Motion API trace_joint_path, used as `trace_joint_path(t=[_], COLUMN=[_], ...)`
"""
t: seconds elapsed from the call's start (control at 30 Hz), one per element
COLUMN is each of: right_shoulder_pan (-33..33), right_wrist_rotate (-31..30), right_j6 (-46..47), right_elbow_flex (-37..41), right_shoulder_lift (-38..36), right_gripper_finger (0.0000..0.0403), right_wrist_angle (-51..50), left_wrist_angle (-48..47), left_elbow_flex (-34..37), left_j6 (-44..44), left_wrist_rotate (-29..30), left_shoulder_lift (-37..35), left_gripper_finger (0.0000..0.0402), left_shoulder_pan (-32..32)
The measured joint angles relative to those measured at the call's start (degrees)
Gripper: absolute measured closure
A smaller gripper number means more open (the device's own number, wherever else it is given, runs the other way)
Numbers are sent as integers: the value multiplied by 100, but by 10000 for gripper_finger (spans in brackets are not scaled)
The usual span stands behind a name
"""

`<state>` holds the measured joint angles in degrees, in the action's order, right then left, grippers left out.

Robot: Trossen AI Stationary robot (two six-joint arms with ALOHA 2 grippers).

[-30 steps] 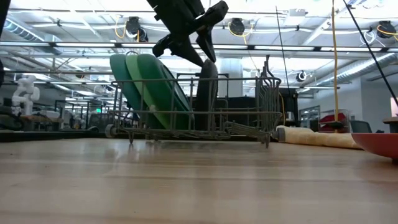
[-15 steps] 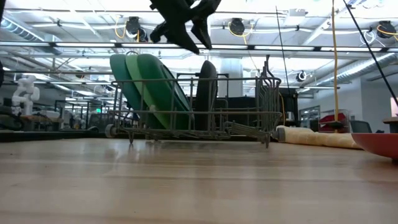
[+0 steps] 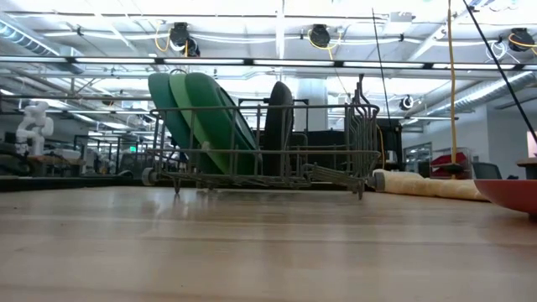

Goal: Sort dishes
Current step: Put the black plate in the dishwasher rack

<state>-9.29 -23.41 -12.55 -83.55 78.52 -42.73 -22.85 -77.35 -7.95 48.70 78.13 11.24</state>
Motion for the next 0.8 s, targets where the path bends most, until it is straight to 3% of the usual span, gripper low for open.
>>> trace_joint_path(t=[0.27, 0.47, 0.57, 0.8], right_shoulder_pan=[984, 1530, 1714, 2005], right_wrist_rotate=[-24, -4, 348, 629], right_j6=[1019, 1621, 1641, 1625], right_elbow_flex=[1311, 1639, 1639, 1368], right_shoulder_lift=[26, 331, 614, 1369], right_gripper_finger=[389, 400, 401, 403], right_wrist_angle=[1665, 1723, 1936, 2293], left_wrist_angle=[-694, -1588, -2032, -2084], left_elbow_flex=[1, 1, 26, 323], left_j6=[544, 76, -277, -461], left_wrist_rotate=[1203, 1579, 1667, 1781], left_shoulder_lift=[-765, -973, -970, -964], left_gripper_finger=[217, 217, 217, 217], left_shoulder_pan=[763, 1001, 994, 995])
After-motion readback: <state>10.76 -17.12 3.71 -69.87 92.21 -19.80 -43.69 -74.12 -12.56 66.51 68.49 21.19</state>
